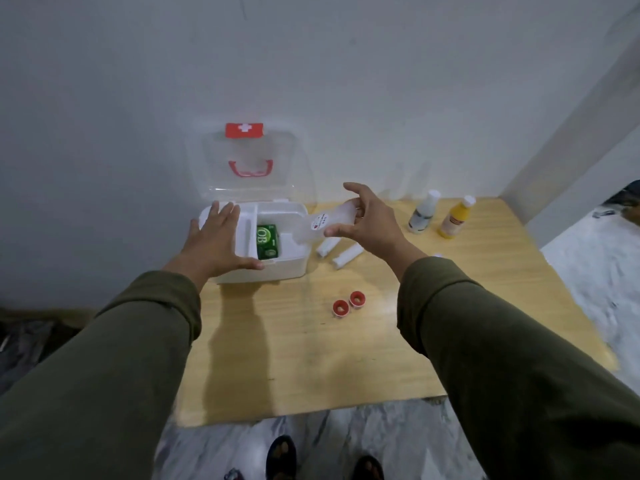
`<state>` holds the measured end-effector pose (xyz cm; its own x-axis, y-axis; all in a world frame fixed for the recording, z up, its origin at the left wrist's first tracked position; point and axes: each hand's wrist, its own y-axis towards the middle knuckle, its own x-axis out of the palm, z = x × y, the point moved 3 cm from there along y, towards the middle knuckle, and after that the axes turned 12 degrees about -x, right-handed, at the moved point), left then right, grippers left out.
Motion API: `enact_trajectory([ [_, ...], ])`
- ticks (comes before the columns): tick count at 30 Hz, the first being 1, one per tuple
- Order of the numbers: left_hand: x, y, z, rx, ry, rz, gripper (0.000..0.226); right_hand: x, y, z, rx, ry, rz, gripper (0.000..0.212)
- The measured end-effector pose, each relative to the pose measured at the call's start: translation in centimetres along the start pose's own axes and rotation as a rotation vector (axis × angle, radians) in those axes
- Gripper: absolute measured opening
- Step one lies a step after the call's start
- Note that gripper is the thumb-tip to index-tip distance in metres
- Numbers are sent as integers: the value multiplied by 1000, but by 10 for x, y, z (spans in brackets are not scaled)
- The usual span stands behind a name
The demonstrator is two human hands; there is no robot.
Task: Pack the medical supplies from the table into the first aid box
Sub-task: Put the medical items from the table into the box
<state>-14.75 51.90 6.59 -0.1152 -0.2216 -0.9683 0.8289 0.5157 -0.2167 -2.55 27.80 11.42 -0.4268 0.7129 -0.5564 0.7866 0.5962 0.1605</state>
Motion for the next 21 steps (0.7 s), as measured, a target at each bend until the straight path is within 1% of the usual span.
enact_trajectory([
  [4,9,9,-15,2,24,-96,131,21,17,-13,-15,-31,-103,97],
  [8,21,14,-23,8,2,-163,133,45,26,-18,-8,-116,-243,100],
  [13,24,11,-22,24,51,-158,132,71,32,-18,-2,-181,-374,101],
  [21,24,11,-19,22,78,-143,134,108,31,-16,-34,-194,-451,92],
])
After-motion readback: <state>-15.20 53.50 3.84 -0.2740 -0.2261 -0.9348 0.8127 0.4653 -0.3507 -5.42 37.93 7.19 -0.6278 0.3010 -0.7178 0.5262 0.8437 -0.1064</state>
